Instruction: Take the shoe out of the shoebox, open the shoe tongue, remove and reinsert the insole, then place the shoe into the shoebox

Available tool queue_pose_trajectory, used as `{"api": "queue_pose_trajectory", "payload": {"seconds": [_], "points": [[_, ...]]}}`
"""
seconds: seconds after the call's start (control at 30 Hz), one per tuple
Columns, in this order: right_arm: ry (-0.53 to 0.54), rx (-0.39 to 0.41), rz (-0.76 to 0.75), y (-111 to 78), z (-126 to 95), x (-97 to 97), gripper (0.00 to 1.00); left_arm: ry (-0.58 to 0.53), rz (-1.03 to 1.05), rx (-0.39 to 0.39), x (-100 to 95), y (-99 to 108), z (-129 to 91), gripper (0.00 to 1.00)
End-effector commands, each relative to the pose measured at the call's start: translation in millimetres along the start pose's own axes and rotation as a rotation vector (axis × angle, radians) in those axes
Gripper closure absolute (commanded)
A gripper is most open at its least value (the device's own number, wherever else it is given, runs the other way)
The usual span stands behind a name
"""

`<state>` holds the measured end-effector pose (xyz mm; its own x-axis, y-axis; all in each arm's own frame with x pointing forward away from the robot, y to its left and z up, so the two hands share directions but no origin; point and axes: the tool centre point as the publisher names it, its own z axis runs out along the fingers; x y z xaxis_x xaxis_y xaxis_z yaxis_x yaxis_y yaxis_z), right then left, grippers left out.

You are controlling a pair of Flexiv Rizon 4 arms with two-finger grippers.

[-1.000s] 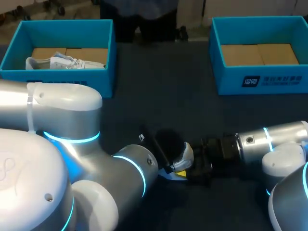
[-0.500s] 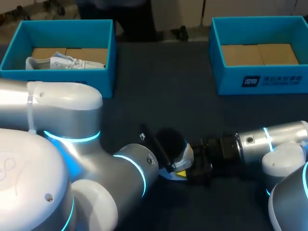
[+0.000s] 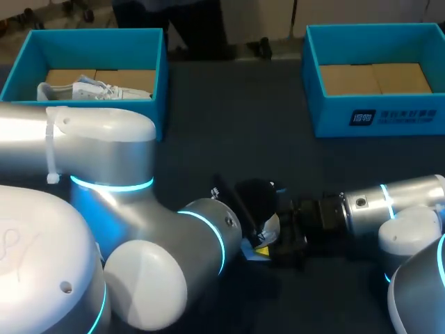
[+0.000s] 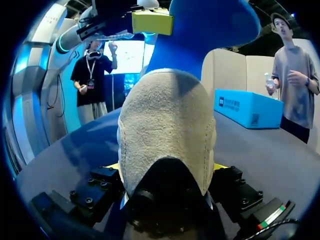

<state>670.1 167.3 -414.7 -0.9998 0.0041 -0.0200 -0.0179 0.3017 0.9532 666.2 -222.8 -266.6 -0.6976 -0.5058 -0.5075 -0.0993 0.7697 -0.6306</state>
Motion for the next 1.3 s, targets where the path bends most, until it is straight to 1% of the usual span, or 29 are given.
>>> {"api": "queue_pose_trajectory", "payload": {"seconds": [0.03,0.27,0.33,0.4,0.47,0.5,0.67,0.87,1.0,1.13,1.23,1.3], "points": [[-0.001,0.004,0.000,1.5,1,0.8,1.00,-0.106,0.007,-0.008,4.9,-2,-17,1.00],[-0.001,0.004,0.000,1.5,1,0.8,1.00,-0.058,0.045,-0.018,9.7,-1,-14,1.00],[-0.001,0.004,0.000,1.5,1,0.8,1.00,-0.053,0.047,-0.020,11.8,0,-13,0.97],[-0.001,0.004,0.000,1.5,1,0.8,1.00,-0.046,0.056,-0.026,14.3,0,-12,0.87],[-0.001,0.004,0.000,1.5,1,0.8,1.00,-0.038,0.062,-0.030,16.1,1,-11,0.60],[-0.001,0.004,0.000,1.5,1,0.8,1.00,-0.036,0.064,-0.032,16.8,2,-10,0.57],[-0.001,0.004,0.000,1.5,1,0.8,1.00,-0.011,0.071,-0.040,17.3,5,-10,0.51],[-0.001,0.004,0.000,1.5,1,0.8,1.00,0.023,0.088,-0.045,16.4,7,-16,0.50],[-0.001,0.004,0.000,1.5,1,0.8,1.00,0.061,0.102,-0.058,17.1,12,-15,0.49],[-0.001,0.004,0.000,1.5,1,0.8,1.00,0.116,0.116,-0.075,17.5,16,-12,0.43],[-0.001,0.004,0.000,1.5,1,0.8,1.00,0.159,0.133,-0.081,18.6,19,-10,0.35],[-0.001,0.004,0.000,1.5,1,0.8,1.00,0.169,0.140,-0.083,20.4,20,-9,0.31]]}}
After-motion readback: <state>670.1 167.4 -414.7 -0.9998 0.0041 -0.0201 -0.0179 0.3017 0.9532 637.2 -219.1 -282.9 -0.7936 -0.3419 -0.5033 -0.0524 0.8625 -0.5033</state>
